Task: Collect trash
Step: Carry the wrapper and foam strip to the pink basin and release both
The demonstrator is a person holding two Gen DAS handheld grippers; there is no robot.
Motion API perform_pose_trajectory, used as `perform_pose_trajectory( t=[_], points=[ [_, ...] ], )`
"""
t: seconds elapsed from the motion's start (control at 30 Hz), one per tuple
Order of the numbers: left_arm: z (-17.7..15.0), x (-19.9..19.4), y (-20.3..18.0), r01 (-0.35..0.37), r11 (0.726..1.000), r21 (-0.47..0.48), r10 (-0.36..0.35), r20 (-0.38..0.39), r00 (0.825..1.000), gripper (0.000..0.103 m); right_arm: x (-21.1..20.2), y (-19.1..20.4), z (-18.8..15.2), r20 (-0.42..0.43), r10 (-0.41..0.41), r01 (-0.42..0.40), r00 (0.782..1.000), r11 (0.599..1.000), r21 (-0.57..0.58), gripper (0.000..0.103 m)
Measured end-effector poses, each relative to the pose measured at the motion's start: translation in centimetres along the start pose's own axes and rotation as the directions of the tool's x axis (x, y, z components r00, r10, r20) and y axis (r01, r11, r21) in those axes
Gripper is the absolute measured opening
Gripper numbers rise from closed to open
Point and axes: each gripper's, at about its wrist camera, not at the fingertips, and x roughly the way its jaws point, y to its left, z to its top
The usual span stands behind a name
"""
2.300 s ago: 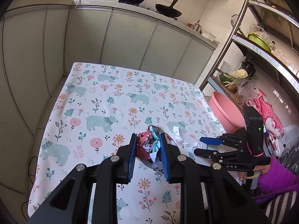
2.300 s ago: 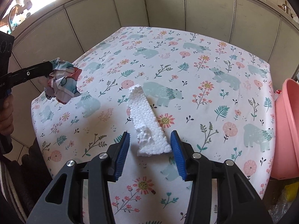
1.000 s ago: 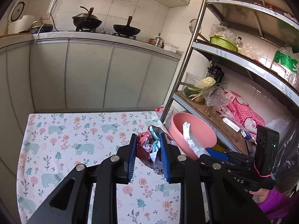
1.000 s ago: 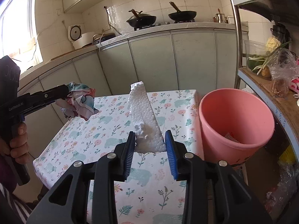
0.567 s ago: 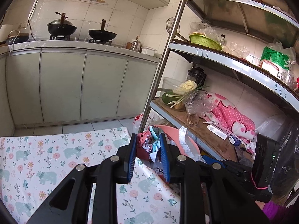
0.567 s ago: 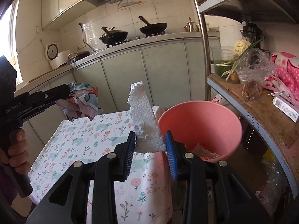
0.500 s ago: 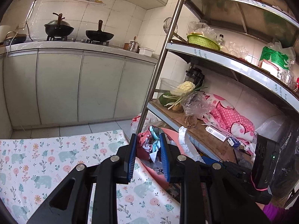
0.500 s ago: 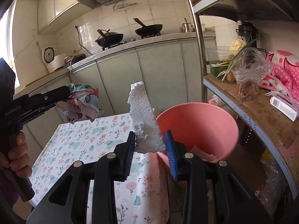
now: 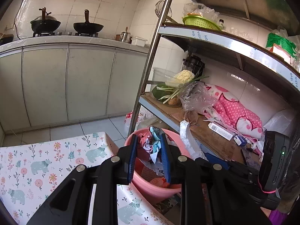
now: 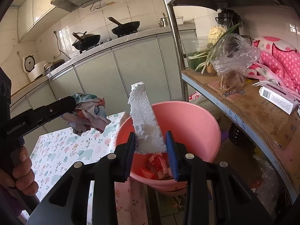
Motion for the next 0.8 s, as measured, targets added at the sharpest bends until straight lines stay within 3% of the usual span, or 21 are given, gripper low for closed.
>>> perform_pose_trajectory(
  t=[0.53,0.8],
  points=[
    [-2.3,6.4,-1.4,-0.014,1.000,0.022,0.016,-0.087,0.996,0.025,3.0,-2.4,-1.1,-0.037,-0.051,0.052,0.998,0.998,0.021,0.034],
    [-2.9,7.6,-1.8,-0.024,0.999,0.041,0.029,-0.126,0.992,0.035,4.0,-2.8,-1.5,-0.078,-0.066,0.067,0.995,0.998,0.011,0.036]
  ],
)
